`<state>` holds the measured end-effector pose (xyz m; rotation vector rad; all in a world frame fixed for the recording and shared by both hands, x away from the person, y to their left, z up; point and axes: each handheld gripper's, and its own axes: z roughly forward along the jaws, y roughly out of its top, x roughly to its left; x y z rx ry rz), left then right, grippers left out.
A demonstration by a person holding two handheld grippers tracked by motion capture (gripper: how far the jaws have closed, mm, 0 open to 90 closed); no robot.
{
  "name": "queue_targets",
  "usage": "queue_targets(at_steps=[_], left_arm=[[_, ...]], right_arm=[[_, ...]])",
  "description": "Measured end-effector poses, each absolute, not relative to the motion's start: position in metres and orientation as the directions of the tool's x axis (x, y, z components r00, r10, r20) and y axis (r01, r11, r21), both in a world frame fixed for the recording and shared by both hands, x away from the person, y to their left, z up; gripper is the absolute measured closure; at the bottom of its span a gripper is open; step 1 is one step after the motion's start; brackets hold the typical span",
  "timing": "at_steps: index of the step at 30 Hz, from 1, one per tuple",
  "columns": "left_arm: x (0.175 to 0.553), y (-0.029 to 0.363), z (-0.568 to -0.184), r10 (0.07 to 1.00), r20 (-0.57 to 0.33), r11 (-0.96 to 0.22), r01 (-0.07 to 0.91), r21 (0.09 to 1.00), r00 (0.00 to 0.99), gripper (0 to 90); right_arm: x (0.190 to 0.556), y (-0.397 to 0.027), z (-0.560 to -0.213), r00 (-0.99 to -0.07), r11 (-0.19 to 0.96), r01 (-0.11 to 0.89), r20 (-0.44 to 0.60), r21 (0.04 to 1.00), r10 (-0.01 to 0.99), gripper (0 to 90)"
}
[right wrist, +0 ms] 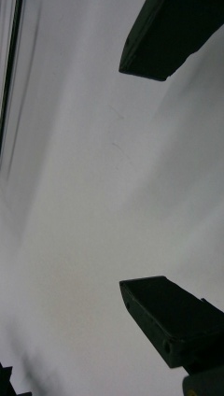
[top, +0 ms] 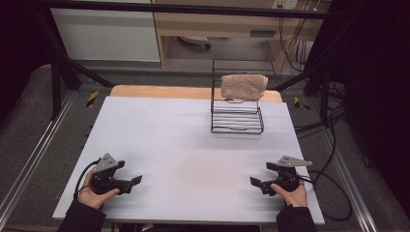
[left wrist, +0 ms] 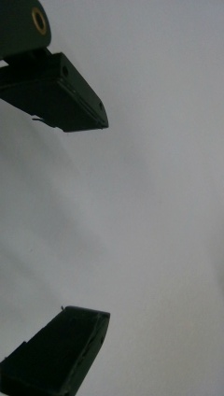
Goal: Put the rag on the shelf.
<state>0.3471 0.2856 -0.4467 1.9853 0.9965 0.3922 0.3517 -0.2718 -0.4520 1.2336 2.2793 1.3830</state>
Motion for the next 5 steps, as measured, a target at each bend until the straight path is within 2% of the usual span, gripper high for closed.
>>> queue_targets(at_steps=[5], left_arm=[[0.3473, 0.2869, -0.4479, 0.770, -0.095, -0.314, 0.504, 0.805, 0.631, 7.0]], right_arm=[[0.3523, -0.2710, -0.4531, -0.632, 0.224, 0.555, 0.231, 0.801, 0.740, 0.6]])
